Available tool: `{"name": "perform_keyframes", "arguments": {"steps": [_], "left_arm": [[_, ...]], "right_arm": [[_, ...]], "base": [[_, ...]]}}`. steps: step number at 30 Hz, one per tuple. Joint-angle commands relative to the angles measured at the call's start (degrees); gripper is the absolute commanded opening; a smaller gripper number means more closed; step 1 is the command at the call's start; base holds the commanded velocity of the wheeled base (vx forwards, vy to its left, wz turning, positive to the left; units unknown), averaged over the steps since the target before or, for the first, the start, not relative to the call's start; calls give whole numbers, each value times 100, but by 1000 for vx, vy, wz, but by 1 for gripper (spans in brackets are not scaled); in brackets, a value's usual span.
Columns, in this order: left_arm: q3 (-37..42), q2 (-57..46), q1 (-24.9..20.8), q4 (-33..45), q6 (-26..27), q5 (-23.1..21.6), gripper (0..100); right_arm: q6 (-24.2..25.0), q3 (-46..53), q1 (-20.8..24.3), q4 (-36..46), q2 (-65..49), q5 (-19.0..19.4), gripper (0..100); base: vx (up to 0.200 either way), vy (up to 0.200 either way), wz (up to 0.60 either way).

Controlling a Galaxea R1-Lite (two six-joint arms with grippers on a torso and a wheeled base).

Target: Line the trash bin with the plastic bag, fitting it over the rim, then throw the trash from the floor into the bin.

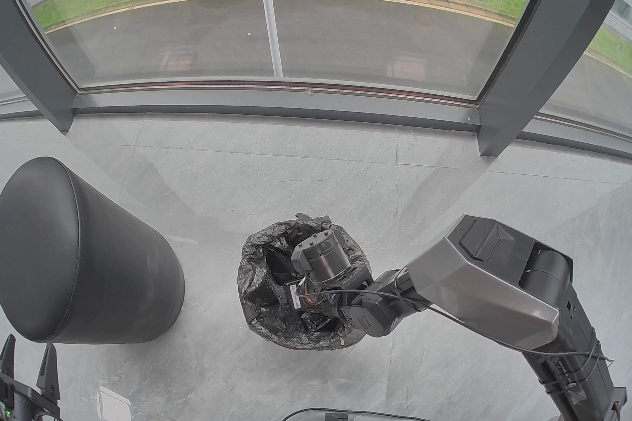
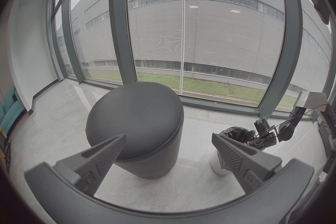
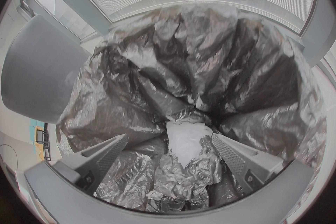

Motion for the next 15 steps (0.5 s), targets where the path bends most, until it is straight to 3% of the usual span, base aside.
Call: {"name": "perform_keyframes", "arguments": {"steps": [1, 9, 15], "left_arm": [[101, 22, -1, -2, -26, -36, 100], [101, 22, -1, -2, -122, -212, 100], [101, 22, -1, -2, -316, -696, 100]], "right_arm": [[-8, 71, -32, 61, -452, -67, 100], [-8, 1029, -85, 500, -2587, -58, 100], [-157, 2146, -823, 518, -4389, -14, 100]], "base": [[0, 0, 0], [0, 0, 0], [0, 0, 0]]}}
